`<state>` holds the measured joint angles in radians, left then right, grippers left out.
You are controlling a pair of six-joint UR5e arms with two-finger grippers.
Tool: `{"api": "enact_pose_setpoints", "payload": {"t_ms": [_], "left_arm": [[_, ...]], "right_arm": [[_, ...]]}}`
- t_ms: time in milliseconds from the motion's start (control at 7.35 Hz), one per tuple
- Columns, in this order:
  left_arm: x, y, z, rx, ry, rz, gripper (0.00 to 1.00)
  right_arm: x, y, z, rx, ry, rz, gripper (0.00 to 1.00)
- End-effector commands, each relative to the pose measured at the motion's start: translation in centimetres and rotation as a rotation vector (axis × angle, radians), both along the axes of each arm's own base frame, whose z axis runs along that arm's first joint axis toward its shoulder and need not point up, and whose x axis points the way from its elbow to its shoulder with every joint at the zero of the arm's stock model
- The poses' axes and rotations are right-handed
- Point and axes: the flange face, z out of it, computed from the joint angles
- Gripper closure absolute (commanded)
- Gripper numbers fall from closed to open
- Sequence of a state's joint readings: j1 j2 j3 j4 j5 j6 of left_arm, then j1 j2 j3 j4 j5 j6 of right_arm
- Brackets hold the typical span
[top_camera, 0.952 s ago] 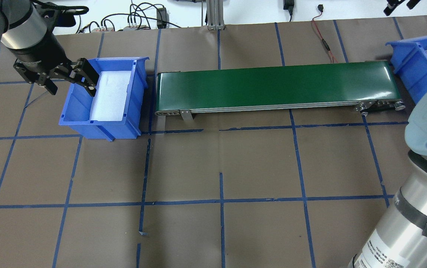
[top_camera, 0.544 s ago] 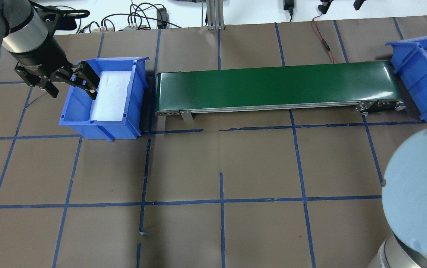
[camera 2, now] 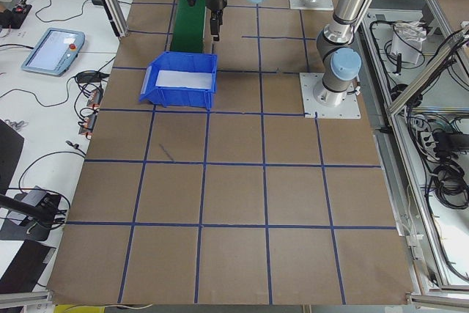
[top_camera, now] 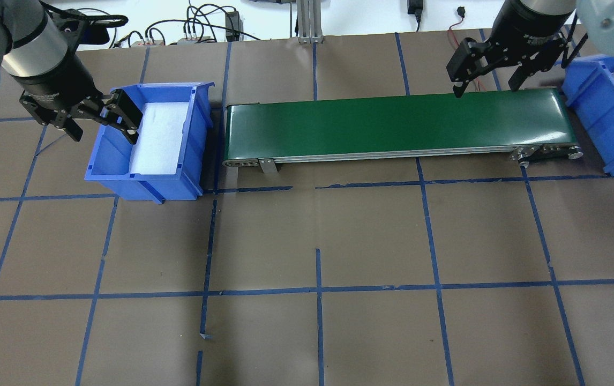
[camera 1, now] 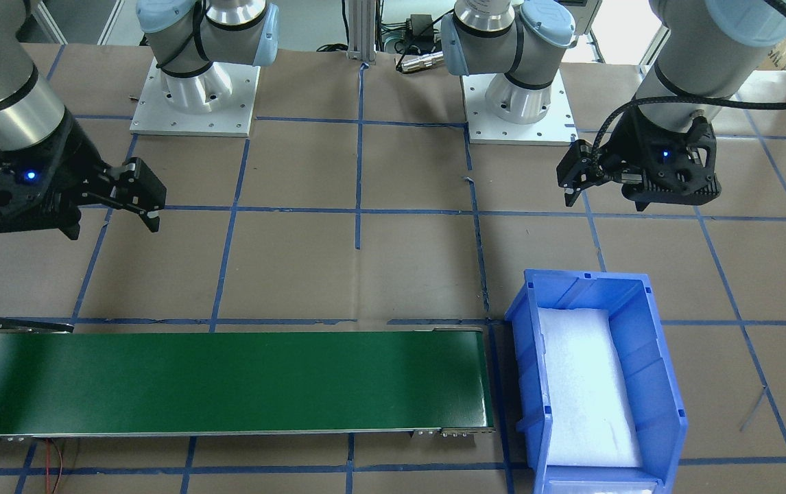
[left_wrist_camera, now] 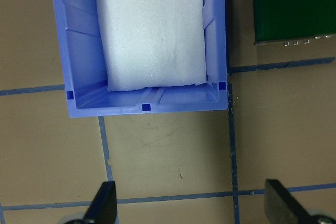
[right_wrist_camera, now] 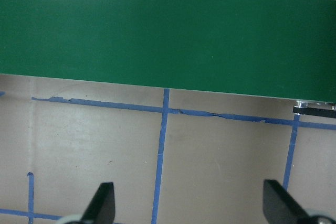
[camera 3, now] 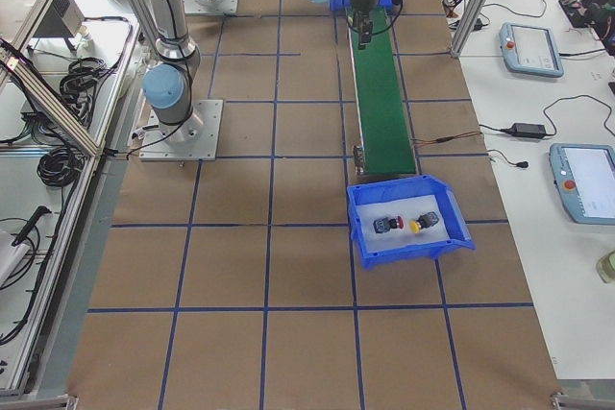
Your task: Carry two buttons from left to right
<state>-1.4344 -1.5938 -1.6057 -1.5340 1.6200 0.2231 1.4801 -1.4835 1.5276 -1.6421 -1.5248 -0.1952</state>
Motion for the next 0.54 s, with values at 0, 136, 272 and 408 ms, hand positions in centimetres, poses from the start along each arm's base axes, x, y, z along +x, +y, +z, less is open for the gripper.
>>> {"api": "enact_pose_setpoints", "payload": {"t_ms": [0,136,272,408], "left_arm": [[-0.1,-0.1,-0.2,0.002,0.01,-0.002,0.0],[-0.1,-0.1,-0.2,0.002,0.008,-0.001,0.0],[0.0,-0.1,-0.2,0.003,0.005,0.004,0.0],[0.0,0.0,0.0,0.0,0.0,0.007,0.0]], "right_arm": [[1.7,3.3,0.7,0.025,0.024,0.001,0.0],[2.7,4.0,0.7,0.06,0.068,-0.029,0.0],[3.1,4.4,0.5,0.086,0.061,-0.054,0.0],[3.3,4.9,0.6,0.1,0.053,-0.092,0.0]]}}
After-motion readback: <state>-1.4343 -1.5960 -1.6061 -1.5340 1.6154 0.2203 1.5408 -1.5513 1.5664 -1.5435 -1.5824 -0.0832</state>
